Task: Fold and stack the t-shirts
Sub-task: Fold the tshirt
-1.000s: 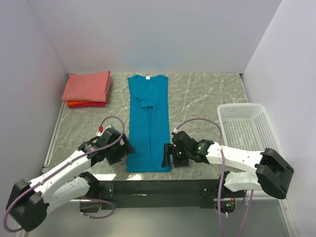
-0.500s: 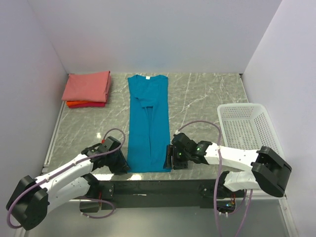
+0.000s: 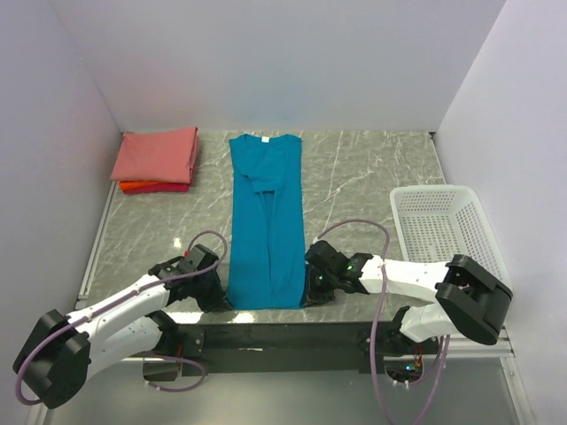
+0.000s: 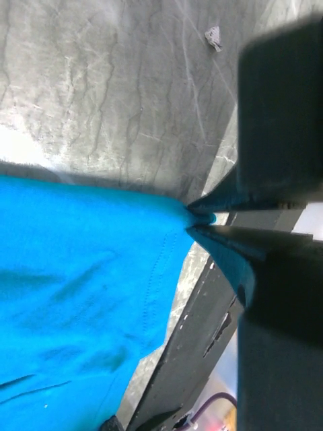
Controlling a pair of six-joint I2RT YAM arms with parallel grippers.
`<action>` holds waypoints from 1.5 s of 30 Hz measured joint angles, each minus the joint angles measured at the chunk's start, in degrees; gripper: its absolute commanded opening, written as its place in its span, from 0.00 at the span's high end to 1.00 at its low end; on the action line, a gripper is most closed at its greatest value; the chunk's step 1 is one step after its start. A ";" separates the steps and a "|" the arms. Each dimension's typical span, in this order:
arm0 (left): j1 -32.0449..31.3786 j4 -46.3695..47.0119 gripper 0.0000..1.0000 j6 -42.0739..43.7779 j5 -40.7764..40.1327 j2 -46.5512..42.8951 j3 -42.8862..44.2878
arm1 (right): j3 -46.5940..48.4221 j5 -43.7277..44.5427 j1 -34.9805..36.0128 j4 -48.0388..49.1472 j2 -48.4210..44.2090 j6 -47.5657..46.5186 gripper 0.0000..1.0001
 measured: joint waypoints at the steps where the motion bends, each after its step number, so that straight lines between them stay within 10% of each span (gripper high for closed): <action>1: 0.00 0.00 0.99 0.02 -0.02 0.00 0.02 | 0.00 0.02 -0.02 0.04 0.24 -0.13 1.00; 22: 6.73 7.72 0.99 6.40 -13.84 10.86 21.00 | 19.21 13.38 -9.46 -5.38 1.14 -12.33 1.00; 45: 15.39 16.50 0.99 13.92 -17.59 39.32 42.91 | 49.96 13.81 -22.43 -6.86 30.62 -22.43 1.00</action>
